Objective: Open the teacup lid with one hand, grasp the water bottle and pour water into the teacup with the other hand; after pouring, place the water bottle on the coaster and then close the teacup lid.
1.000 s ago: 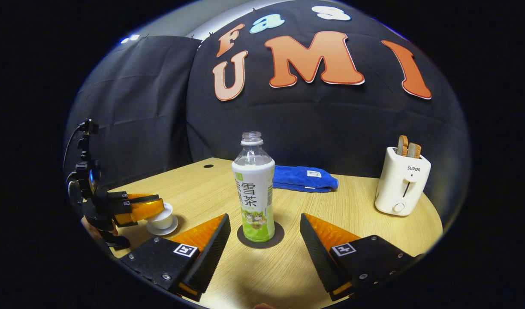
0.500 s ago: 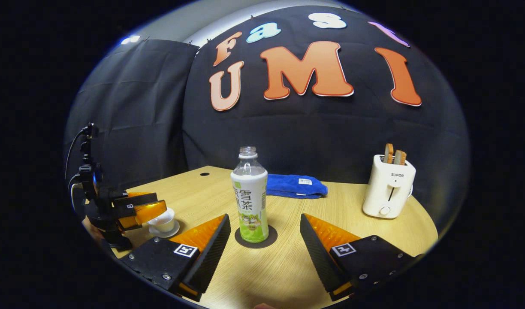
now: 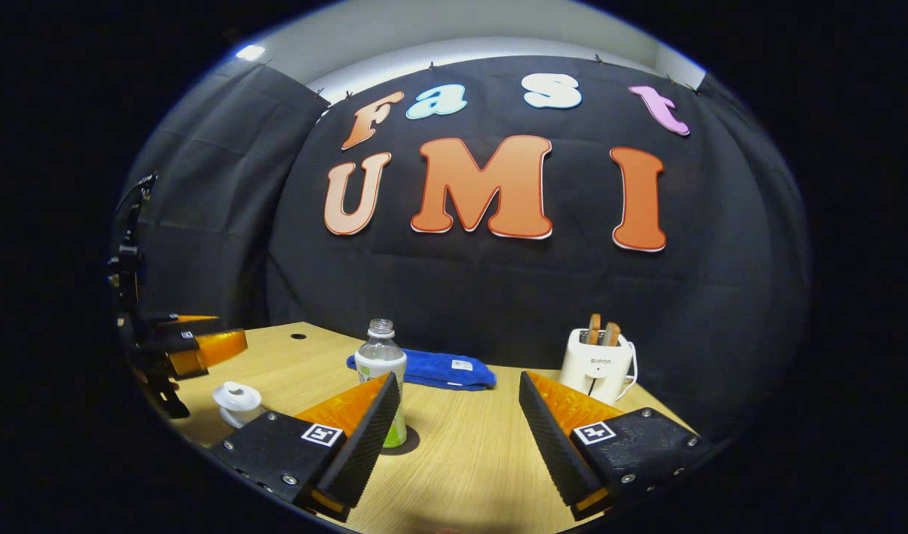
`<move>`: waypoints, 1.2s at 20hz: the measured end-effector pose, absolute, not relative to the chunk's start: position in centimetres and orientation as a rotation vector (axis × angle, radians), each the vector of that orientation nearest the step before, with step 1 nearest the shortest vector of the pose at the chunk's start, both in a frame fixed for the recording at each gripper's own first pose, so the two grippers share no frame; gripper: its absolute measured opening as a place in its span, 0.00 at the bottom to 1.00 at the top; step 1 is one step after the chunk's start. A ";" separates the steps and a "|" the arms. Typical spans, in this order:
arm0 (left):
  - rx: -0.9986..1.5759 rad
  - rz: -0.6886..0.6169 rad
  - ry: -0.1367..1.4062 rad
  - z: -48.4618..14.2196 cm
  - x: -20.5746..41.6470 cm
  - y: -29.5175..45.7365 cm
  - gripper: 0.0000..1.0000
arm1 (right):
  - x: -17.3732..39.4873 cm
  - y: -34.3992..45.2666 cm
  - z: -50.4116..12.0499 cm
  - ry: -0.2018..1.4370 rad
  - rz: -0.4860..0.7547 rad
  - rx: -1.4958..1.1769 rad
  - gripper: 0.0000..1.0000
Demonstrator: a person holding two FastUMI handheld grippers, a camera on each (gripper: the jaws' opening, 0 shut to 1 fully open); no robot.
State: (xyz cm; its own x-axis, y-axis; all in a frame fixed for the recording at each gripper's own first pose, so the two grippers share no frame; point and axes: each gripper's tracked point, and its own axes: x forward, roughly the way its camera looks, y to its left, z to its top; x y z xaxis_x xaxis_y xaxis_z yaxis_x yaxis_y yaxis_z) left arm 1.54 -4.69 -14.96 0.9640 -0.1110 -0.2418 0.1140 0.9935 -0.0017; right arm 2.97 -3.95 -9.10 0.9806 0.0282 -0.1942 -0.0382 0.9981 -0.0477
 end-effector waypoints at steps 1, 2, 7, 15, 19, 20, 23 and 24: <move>0.004 -0.115 0.238 -14.7 1.7 -5.0 0.91 | 2.7 -3.9 -9.1 0.192 0.027 -0.061 0.97; 0.000 -0.114 0.234 -14.3 1.8 -5.2 0.90 | 2.5 -3.7 -8.9 0.192 0.026 -0.066 0.97; 0.010 -0.094 0.182 -11.9 1.9 -5.0 0.92 | 1.7 -2.5 -7.5 0.164 0.029 -0.054 0.98; 0.038 -0.084 0.140 -9.9 1.6 -5.1 0.92 | 1.1 -1.5 -7.4 0.160 0.047 -0.053 0.98; 0.050 -0.085 0.134 -9.7 1.6 -5.1 0.92 | 1.1 -1.5 -7.0 0.153 0.045 -0.053 0.99; 0.052 -0.087 0.130 -9.6 1.6 -5.2 0.92 | 1.0 -1.4 -6.9 0.150 0.049 -0.049 0.99; 0.061 -0.088 0.120 -9.2 1.5 -5.1 0.92 | 1.1 -1.4 -6.9 0.152 0.048 -0.039 0.99; 0.062 -0.089 0.116 -9.1 1.5 -5.1 0.92 | 1.2 -1.5 -7.0 0.155 0.047 -0.039 0.99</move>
